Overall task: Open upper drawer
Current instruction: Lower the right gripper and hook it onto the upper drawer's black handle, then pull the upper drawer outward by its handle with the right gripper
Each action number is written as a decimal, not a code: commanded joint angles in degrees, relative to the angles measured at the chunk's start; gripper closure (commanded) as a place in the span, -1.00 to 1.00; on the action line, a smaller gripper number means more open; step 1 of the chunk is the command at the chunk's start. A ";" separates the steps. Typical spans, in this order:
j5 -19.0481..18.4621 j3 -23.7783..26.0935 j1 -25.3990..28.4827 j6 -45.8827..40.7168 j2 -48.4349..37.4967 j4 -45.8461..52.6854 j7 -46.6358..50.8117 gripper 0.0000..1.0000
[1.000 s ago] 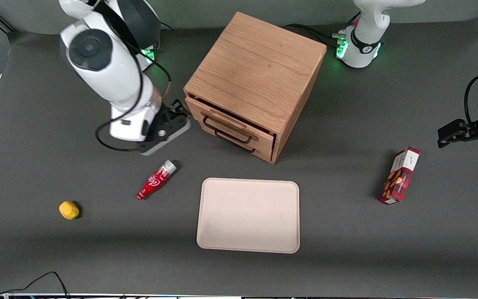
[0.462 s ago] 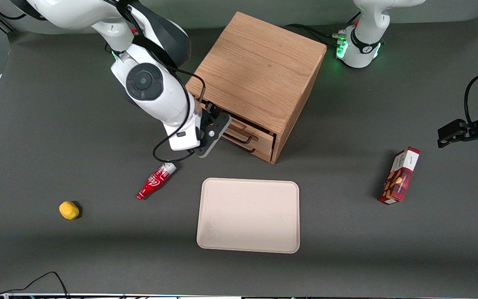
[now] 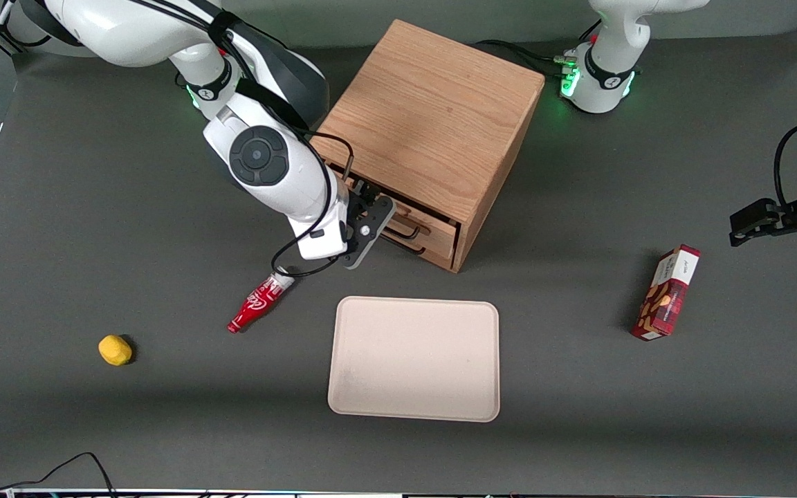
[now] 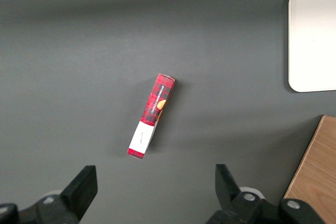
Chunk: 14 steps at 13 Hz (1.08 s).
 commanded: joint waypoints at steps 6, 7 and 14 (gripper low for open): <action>-4.29 -0.59 0.40 4.10 3.89 0.31 -1.11 -1.00; -4.29 -0.59 0.40 4.11 3.81 0.40 -1.11 -1.00; -4.55 -6.47 0.40 4.28 3.72 3.20 -10.41 -1.00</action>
